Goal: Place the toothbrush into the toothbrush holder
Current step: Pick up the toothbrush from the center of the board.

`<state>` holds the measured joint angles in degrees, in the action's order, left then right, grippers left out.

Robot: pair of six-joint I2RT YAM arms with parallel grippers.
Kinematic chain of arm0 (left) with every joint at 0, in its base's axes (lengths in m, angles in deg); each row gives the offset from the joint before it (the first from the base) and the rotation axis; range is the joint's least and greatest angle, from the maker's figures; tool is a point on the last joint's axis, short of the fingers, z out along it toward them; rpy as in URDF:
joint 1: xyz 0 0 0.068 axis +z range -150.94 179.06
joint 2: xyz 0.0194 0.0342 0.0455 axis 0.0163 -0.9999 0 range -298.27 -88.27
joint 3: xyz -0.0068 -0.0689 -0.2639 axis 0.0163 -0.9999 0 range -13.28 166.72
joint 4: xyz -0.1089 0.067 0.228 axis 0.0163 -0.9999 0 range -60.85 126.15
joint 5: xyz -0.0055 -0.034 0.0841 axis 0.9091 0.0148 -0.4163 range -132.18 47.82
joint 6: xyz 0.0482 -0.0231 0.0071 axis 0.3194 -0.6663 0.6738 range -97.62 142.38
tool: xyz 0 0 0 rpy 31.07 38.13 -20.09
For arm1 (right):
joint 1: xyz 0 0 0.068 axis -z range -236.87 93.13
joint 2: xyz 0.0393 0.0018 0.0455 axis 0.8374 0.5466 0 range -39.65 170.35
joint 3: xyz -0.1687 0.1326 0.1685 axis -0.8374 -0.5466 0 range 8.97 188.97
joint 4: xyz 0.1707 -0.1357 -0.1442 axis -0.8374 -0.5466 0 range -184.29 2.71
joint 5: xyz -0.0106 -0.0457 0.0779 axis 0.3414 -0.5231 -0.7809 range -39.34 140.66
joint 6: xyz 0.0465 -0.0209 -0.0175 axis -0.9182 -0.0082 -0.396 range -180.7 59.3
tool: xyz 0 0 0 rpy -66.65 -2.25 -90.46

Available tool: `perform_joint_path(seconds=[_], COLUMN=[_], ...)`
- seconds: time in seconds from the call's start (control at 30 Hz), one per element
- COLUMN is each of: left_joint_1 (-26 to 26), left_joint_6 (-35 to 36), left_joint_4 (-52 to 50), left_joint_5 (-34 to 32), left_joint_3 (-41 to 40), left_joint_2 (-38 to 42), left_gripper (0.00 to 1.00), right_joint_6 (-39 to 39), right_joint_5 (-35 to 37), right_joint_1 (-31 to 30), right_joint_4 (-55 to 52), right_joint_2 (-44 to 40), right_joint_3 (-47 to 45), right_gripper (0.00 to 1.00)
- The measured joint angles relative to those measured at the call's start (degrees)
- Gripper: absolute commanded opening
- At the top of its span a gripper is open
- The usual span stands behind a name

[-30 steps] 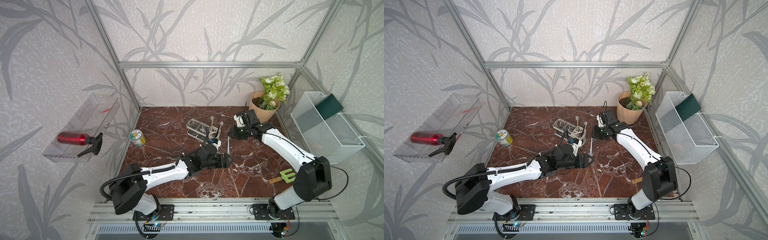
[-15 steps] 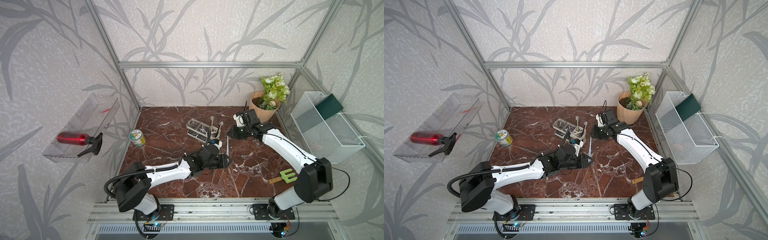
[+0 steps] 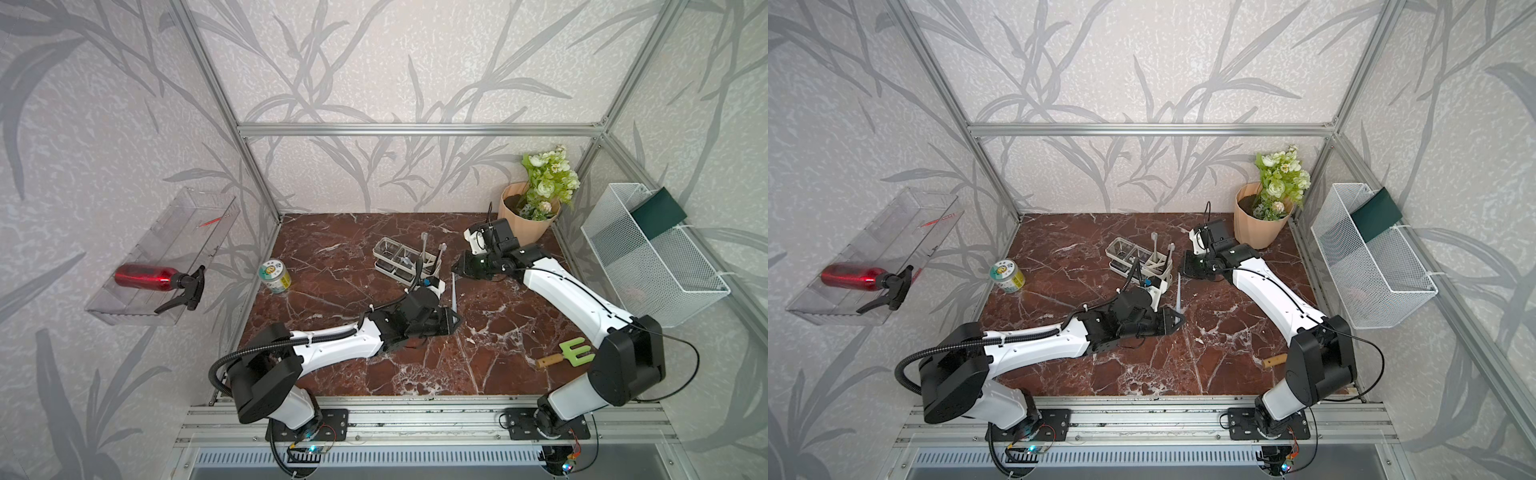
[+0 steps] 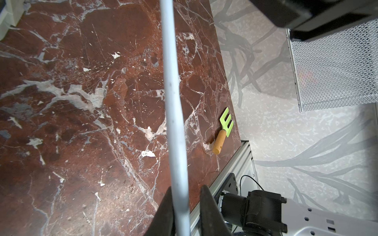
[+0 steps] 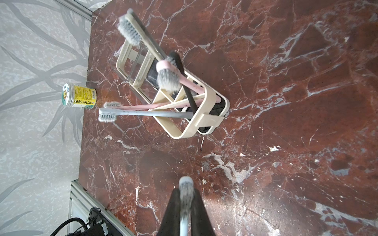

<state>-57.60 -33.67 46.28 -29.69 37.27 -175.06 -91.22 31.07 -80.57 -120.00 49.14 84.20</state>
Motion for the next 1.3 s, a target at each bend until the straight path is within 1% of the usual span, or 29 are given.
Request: perform_joint_path(seconds=[0.07, 0.13, 0.3, 0.43, 0.47, 0.5, 0.63, 0.67, 0.77, 0.9, 1.07, 1.2, 1.3], left_joint_1=[0.0, -0.02, 0.04, 0.04, 0.04, 0.04, 0.02, 0.02, -0.04, -0.28, -0.68, -2.03, -3.61], left_joint_6=[0.04, -0.04, -0.39, -0.33, -0.28, -0.09, 1.62, 2.12, 4.37, 8.63, 14.49, 18.84, 21.24], left_joint_4=[0.02, 0.02, -0.72, -0.79, -0.9, -1.14, -2.67, -3.32, -6.86, -13.14, -20.96, -26.12, -28.89], left_joint_5=[0.0, 0.0, -0.42, -0.5, -0.55, -0.61, -0.87, -0.98, -1.75, -4.11, -7.98, -11.28, -13.4], left_joint_3=[0.0, 0.0, 0.0, 0.0, 0.0, 0.0, 0.0, 0.0, 0.0, -0.02, -0.02, 0.0, 0.17], left_joint_2=[-0.04, -0.04, -0.11, -0.11, -0.11, -0.11, -0.11, -0.11, 0.2, 1.88, 5.18, 6.49, 6.69], left_gripper=[0.17, 0.13, 0.11, 0.01, 0.0, 0.0, 0.0, 0.0, 0.0, 0.0, 0.0, 0.0, 0.0], right_joint_6=[-0.04, -0.11, -0.13, -0.11, -0.11, -0.11, 0.44, 0.57, 1.22, 3.1, 5.99, 7.67, 8.28], right_joint_5=[0.0, 0.0, 0.02, 0.02, 0.02, 0.02, 0.02, 0.04, -0.02, -0.72, -4.09, -6.69, -8.68], right_joint_1=[0.0, 0.0, 0.0, 0.02, 0.0, 0.0, 0.0, 0.0, 0.0, 0.0, 0.07, 0.07, 0.07], right_joint_4=[0.0, 0.0, 0.15, 0.13, 0.11, 0.04, -0.7, -0.92, -1.25, -2.45, -4.85, -6.23, -6.12], right_joint_2=[0.0, 0.0, 0.0, -0.04, -0.07, -0.13, -1.18, -1.64, -3.69, -5.64, -3.93, -0.94, -0.2], right_joint_3=[0.0, 0.0, 0.0, 0.0, 0.0, 0.0, 0.0, 0.0, -0.07, -0.07, -0.07, -0.07, -0.07], right_gripper=[0.0, 0.0, 0.0, 0.0, 0.03, 0.09, 0.4, 0.46, 0.53, 0.55, 0.56, 0.54, 0.5])
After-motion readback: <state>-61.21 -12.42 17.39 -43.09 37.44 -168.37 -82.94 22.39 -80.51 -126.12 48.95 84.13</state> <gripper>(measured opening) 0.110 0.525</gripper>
